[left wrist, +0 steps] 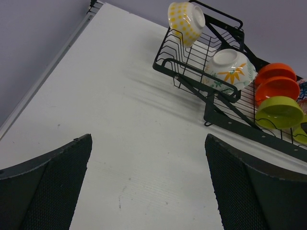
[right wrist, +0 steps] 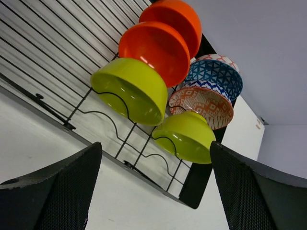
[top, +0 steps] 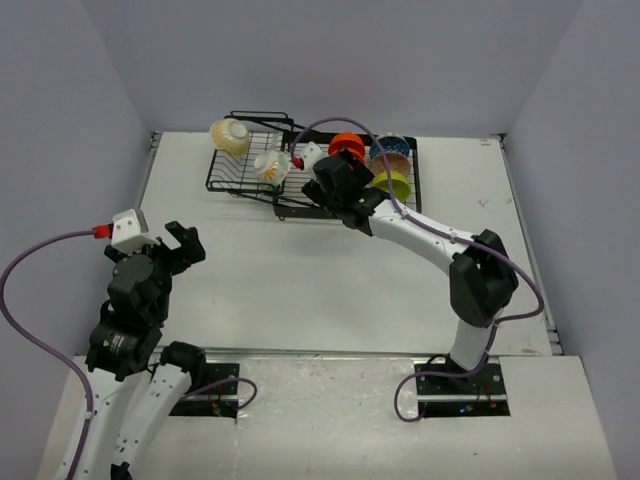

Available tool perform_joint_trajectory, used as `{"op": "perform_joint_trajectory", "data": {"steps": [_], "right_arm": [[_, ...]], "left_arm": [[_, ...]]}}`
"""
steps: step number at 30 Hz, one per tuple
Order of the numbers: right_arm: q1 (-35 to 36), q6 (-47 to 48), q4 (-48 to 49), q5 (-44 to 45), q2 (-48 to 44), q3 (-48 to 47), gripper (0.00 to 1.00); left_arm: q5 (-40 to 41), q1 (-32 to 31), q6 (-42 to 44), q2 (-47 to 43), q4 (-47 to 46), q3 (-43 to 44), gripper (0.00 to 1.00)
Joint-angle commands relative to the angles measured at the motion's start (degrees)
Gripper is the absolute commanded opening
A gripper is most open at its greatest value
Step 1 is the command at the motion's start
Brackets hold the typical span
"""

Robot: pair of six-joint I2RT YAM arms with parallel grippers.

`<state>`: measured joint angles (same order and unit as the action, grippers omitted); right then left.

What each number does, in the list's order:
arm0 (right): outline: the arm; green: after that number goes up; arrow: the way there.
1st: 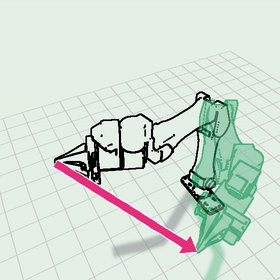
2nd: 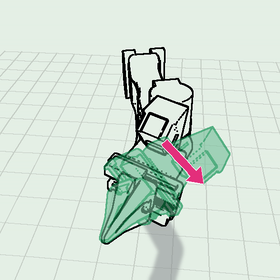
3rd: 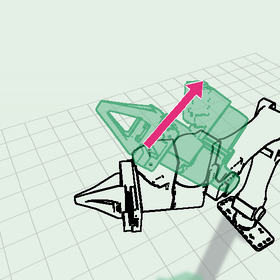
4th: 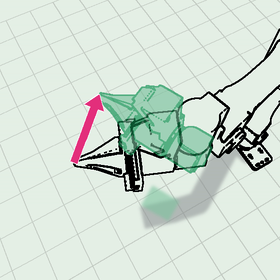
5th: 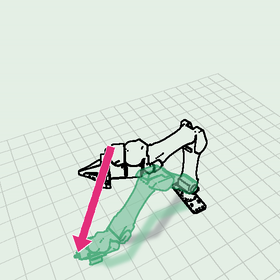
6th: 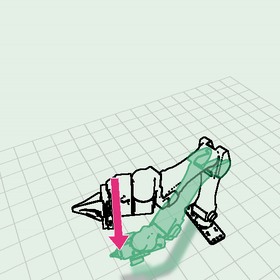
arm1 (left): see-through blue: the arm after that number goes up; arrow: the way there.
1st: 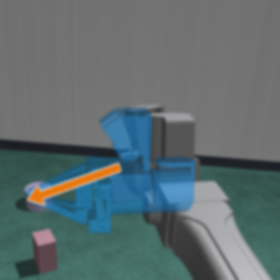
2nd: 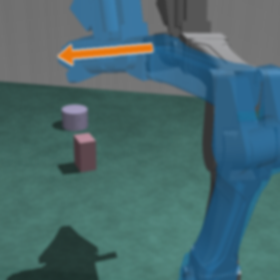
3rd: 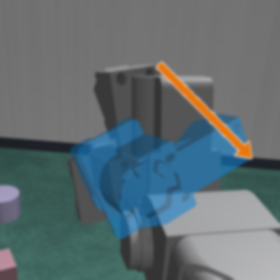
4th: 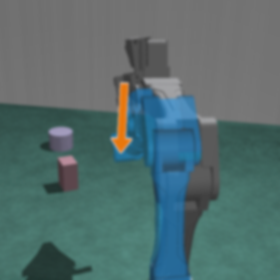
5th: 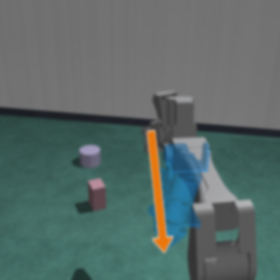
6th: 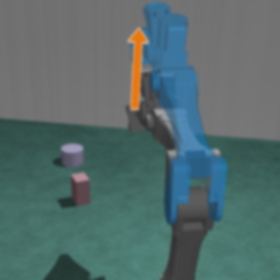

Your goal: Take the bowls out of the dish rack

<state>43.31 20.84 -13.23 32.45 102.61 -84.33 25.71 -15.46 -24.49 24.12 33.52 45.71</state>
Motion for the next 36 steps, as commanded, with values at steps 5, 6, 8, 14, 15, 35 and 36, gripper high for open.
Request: {"op": "perform_joint_trajectory", "data": {"steps": [5, 6, 8, 14, 15, 35, 36], "right_arm": [[-0.24, 11.76, 4.87, 3.41, 6.55, -3.21, 0.93], [-0.50, 12.38, 6.54, 3.85, 7.07, -2.94, 0.92], [-0.68, 15.00, 8.30, 4.81, 9.01, -2.85, 0.90], [-2.09, 19.23, 12.88, 5.88, 12.35, -2.85, 0.85], [-2.70, 19.41, 14.45, 5.79, 12.79, -2.94, 0.84], [-4.81, 24.51, 25.36, 3.85, 20.26, -2.24, 0.48], [-4.81, 24.42, 25.28, 3.85, 20.35, -2.32, 0.43]], "left_arm": [[-1.10, -0.27, 0.14, -0.21, -1.88, -0.54, 1.00], [-1.54, -0.27, 0.23, -0.30, -1.96, -0.54, 1.00], [-2.16, -0.27, 0.41, -0.48, -2.23, -0.71, 1.00], [-2.25, -0.44, 0.41, -0.39, -2.14, -0.71, 1.00], [-2.16, -0.44, 0.41, -0.48, -2.23, -0.71, 1.00], [-2.77, -0.80, 0.50, 0.40, -2.40, -0.80, 1.00], [-2.86, -0.80, 0.50, 0.49, -2.49, -0.80, 1.00]]}}
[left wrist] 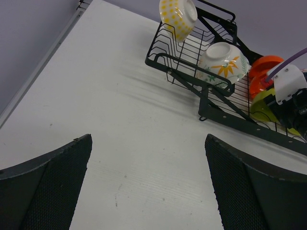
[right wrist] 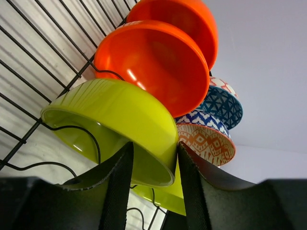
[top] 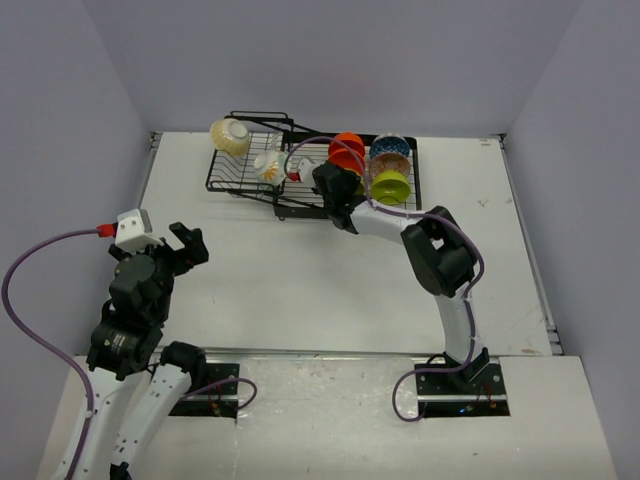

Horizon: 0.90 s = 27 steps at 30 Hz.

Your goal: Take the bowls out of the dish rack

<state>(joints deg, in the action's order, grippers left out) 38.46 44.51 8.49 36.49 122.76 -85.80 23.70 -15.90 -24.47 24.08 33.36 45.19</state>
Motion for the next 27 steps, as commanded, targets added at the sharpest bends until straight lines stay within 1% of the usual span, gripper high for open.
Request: {"op": "perform_joint_trajectory", "data": {"steps": [1, 2, 3, 6, 7, 9, 12, 13, 14, 15, 23, 26, 27], "right_arm": [[-0.05, 0.75, 3.55, -0.10, 0.29, -0.86, 0.42], [-0.05, 0.75, 3.55, -0.10, 0.37, -0.86, 0.41], [0.04, 0.67, 3.64, -0.02, 0.55, -0.77, 0.35], [0.04, 1.01, 4.43, 0.34, 0.81, -0.69, 0.25], [0.04, 1.19, 4.69, 0.60, 0.81, -0.60, 0.23], [-0.05, 1.45, 5.04, 1.04, 0.73, -0.51, 0.17], [0.04, 1.81, 5.57, 1.48, 0.29, -0.42, 0.11], [0.04, 1.98, 5.57, 1.57, 0.11, -0.33, 0.08], [-0.05, 2.07, 5.75, 1.83, -0.15, -0.42, 0.02], [0.04, 2.24, 6.01, 2.09, -0.33, -0.42, 0.00], [0.56, 4.26, 9.61, 3.41, -2.79, 1.51, 0.00], [0.83, 6.37, 11.81, 4.72, -3.67, 2.04, 0.00], [0.92, 6.99, 13.90, 5.08, -4.02, 2.21, 0.00]], "left_arm": [[-0.85, -0.36, 0.47, 0.45, -2.25, -0.28, 1.00], [-0.85, -0.36, 0.56, 0.45, -2.34, -0.19, 1.00], [-0.94, -0.36, 0.56, 0.36, -2.34, -0.36, 1.00], [-0.94, -0.45, 0.56, 0.27, -2.34, -0.36, 1.00], [-1.03, -0.45, 0.56, 0.18, -2.34, -0.36, 1.00], [-1.03, -0.62, 0.56, 0.27, -2.34, -0.36, 1.00], [-1.03, -0.62, 0.56, 0.01, -2.43, -0.45, 1.00], [-1.03, -0.62, 0.56, 0.01, -2.34, -0.45, 1.00], [-0.94, -0.71, 0.56, 0.01, -2.34, -0.45, 1.00], [-0.94, -0.71, 0.56, 0.01, -2.34, -0.45, 1.00], [-0.76, -0.80, 0.56, -0.26, -2.25, -0.37, 1.00], [-0.76, -0.80, 0.56, -0.34, -2.34, -0.37, 1.00], [-0.68, -0.80, 0.56, -0.26, -2.25, -0.37, 1.00]]}}
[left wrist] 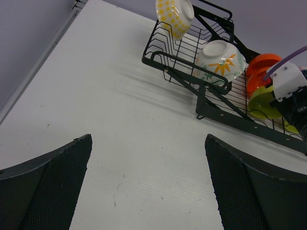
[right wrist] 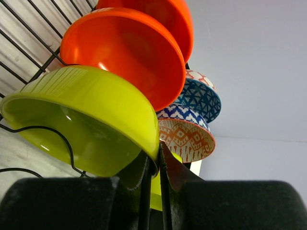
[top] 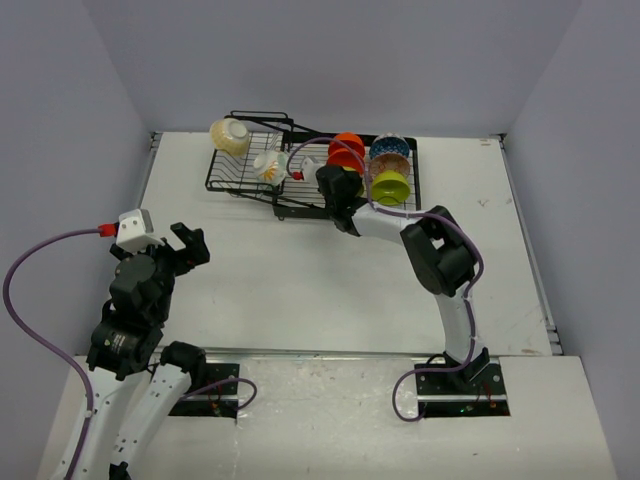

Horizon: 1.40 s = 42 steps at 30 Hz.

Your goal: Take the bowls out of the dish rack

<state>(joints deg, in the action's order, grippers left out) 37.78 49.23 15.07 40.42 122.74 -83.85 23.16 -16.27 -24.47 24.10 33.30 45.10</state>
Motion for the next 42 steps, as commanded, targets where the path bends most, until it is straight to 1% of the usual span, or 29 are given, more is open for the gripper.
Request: {"op": "perform_joint_trajectory", "data": {"steps": [1, 4, 18, 25, 27, 29, 30, 31, 32, 33, 34, 35, 36, 37, 38, 39, 40, 42], "right_arm": [[1.60, 2.97, 8.56, 1.50, -4.17, 0.53, 0.00], [1.77, 5.43, 12.17, 2.90, -4.79, 0.97, 0.00], [2.38, 7.72, 17.18, 5.01, -9.53, 1.94, 0.00], [2.74, 4.91, 12.71, 5.19, -12.70, 1.24, 0.00], [3.17, 2.37, 10.52, 5.63, -14.45, 1.15, 0.00], [3.61, -2.01, 2.89, 5.80, -16.64, 0.54, 0.00], [3.79, -11.35, -2.19, 5.63, -19.44, -0.34, 0.00], [3.88, -17.96, -9.55, 4.85, -20.86, -4.00, 0.00], [3.79, -25.51, -25.02, 0.23, -22.44, -5.86, 0.00], [3.79, -31.33, -29.96, -2.43, -26.02, -6.84, 0.00], [3.79, -40.79, -33.40, -4.98, -28.15, -6.67, 0.00], [3.88, -48.45, -38.31, -12.23, -32.34, -6.06, 0.00], [3.88, -52.36, -39.41, -16.13, -34.47, -4.93, 0.00], [3.88, -54.92, -40.29, -19.56, -36.41, -1.87, 0.00], [3.88, -57.56, -40.38, -25.08, -38.17, -0.27, 0.00], [3.88, -61.41, -40.56, -27.57, -39.58, 1.22, 0.00], [3.88, -62.93, -41.78, -29.51, -41.94, 3.76, 0.00], [3.79, -66.96, -43.10, -31.02, -45.11, 8.06, 0.00]], "left_arm": [[-0.13, -0.43, 0.56, -0.45, -2.27, -0.28, 1.00], [-0.04, -0.43, 0.56, -0.37, -2.27, -0.28, 1.00], [0.13, -0.43, 0.47, -0.46, -2.19, -0.28, 1.00], [0.31, -0.43, 0.47, -0.54, -2.10, -0.19, 1.00], [0.40, -0.43, 0.47, -0.63, -2.10, -0.19, 1.00], [0.57, -0.43, 0.47, -0.54, -2.10, -0.19, 1.00], [0.57, -0.43, 0.47, -0.54, -2.10, -0.10, 1.00], [0.66, -0.43, 0.47, -0.46, -2.01, -0.10, 1.00], [0.75, -0.43, 0.39, -0.54, -2.01, -0.10, 1.00], [0.92, -0.43, 0.39, -0.54, -1.84, -0.01, 1.00], [1.01, -0.43, 0.39, -0.63, -1.92, -0.10, 1.00], [1.27, -0.43, 0.30, -0.63, -1.84, -0.01, 1.00], [1.36, -0.43, 0.30, -0.63, -1.83, -0.01, 1.00], [1.36, -0.43, 0.30, -0.63, -1.83, -0.01, 1.00], [1.36, -0.43, 0.30, -0.63, -1.75, 0.07, 1.00], [1.36, -0.43, 0.21, -0.63, -1.75, -0.01, 1.00], [1.36, -0.43, 0.21, -0.54, -1.75, -0.01, 1.00], [1.54, -0.43, 0.21, -0.63, -1.66, -0.01, 1.00]]}}
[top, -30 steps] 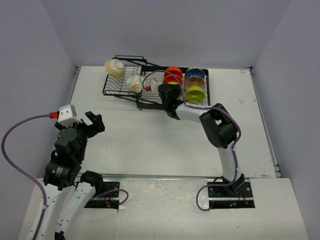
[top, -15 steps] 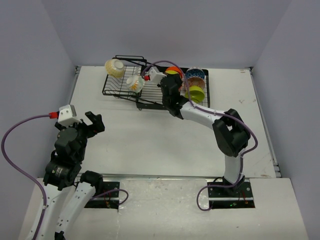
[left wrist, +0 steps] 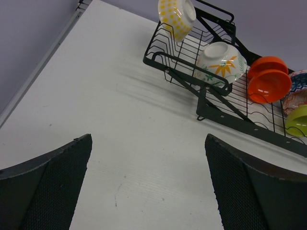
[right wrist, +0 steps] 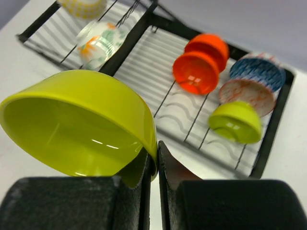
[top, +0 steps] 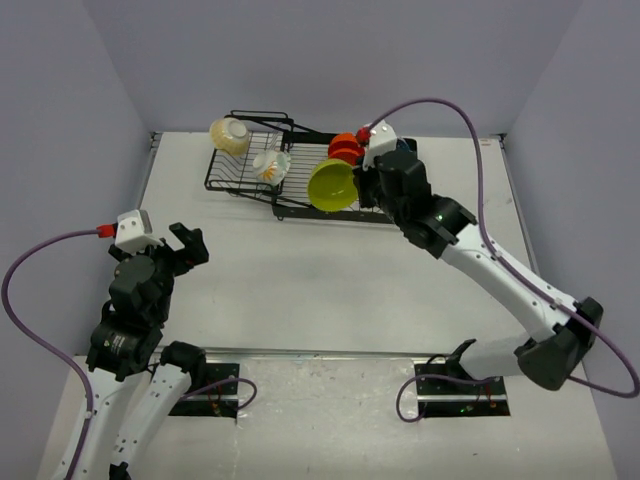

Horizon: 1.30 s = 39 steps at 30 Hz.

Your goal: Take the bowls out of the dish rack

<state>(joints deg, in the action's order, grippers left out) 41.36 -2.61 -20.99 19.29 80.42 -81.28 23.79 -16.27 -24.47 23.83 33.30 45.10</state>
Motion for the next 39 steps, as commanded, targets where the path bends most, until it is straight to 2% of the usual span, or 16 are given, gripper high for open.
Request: {"op": "perform_joint_trajectory", "data": {"steps": [1, 6, 9, 11, 13, 15, 18, 24, 25, 28, 33, 36, 39], "right_arm": [[0.30, -15.75, -8.26, -9.97, -3.86, 6.82, 0.00], [-1.54, -17.43, -14.33, -6.01, -9.05, 14.99, 0.00], [-7.33, -17.60, -18.64, -14.17, -8.97, 18.42, 0.00], [-8.23, -17.52, -22.41, -14.64, -6.44, 19.74, 0.00], [-10.50, -18.65, -25.39, -9.48, -4.32, 21.59, 0.00], [-13.92, -19.36, -26.03, -8.13, -2.29, 23.60, 0.00], [-17.44, -18.66, -26.38, -12.95, 0.16, 24.76, 0.00], [-22.28, -17.43, -27.34, -16.99, 4.91, 23.80, 0.01], [-22.47, -17.51, -27.26, -17.00, 5.44, 23.71, 0.03], [-22.47, -17.69, -27.17, -16.74, 7.38, 23.36, 0.26], [-22.47, -19.79, -29.00, -11.75, 7.39, 22.92, 0.53], [-22.47, -21.47, -30.76, -6.65, 2.56, 21.52, 0.59], [-22.29, -21.04, -31.30, -4.79, -2.72, 17.22, 0.60]], "left_arm": [[0.99, -0.43, 0.21, -0.54, -1.66, -0.01, 1.00], [0.64, -0.43, 0.12, -0.63, -1.75, -0.01, 1.00], [0.47, -0.43, 0.21, -0.54, -1.75, 0.07, 1.00], [0.47, -0.43, 0.21, -0.54, -1.75, -0.01, 1.00], [0.64, -0.43, 0.21, -0.63, -1.75, -0.01, 1.00], [0.56, -0.43, 0.12, -0.63, -1.75, -0.10, 1.00], [0.03, -0.43, 0.21, -0.54, -1.92, -0.10, 1.00], [-0.24, -0.69, 0.30, -0.98, -1.92, -0.10, 1.00], [-0.06, -0.78, 0.30, -1.42, -1.92, -0.01, 1.00], [0.29, -0.95, 0.21, -1.77, -1.75, -0.10, 1.00], [0.82, -1.22, 0.12, -2.21, -1.66, -0.01, 1.00], [0.91, -1.39, 0.12, -2.30, -1.66, -0.10, 1.00], [0.73, -1.39, 0.12, -1.78, -1.66, -0.10, 1.00]]}}
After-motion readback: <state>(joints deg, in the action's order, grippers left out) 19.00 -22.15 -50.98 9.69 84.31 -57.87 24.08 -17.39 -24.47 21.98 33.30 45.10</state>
